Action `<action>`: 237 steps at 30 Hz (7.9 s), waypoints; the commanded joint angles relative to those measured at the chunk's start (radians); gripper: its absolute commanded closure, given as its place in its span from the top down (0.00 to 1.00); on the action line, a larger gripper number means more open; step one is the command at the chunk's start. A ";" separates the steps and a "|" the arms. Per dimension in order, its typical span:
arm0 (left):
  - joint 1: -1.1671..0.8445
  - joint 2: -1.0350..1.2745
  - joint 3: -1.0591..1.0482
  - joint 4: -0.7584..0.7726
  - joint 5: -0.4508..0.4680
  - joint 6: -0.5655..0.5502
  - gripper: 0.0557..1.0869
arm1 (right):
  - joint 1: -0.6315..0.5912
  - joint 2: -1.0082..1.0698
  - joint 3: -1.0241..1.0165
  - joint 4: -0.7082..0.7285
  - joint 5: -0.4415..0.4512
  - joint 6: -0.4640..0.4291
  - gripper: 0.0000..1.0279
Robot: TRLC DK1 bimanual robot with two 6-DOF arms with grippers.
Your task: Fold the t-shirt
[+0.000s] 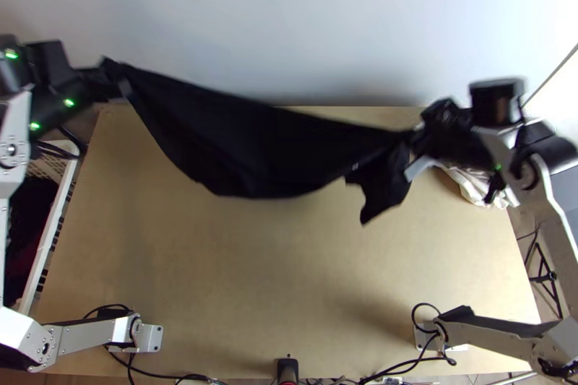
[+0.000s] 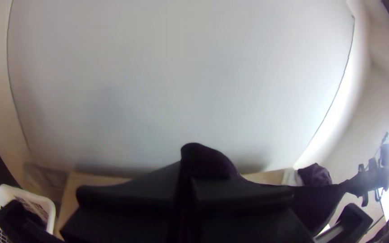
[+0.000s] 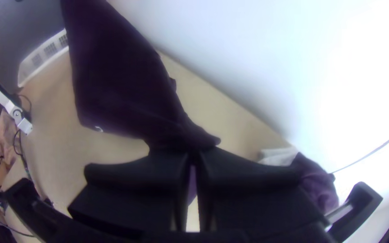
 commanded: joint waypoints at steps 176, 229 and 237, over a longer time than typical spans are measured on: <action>-0.175 -0.159 -1.058 -0.046 0.051 0.304 0.03 | 0.250 -0.114 -0.977 0.436 0.057 0.089 0.03; 0.139 -0.386 0.059 0.171 -0.100 0.238 0.03 | -0.063 -0.375 0.195 0.330 0.069 -0.028 0.03; 0.107 -0.431 0.106 0.218 -0.084 0.223 0.03 | -0.078 -0.492 0.191 0.390 0.074 -0.034 0.03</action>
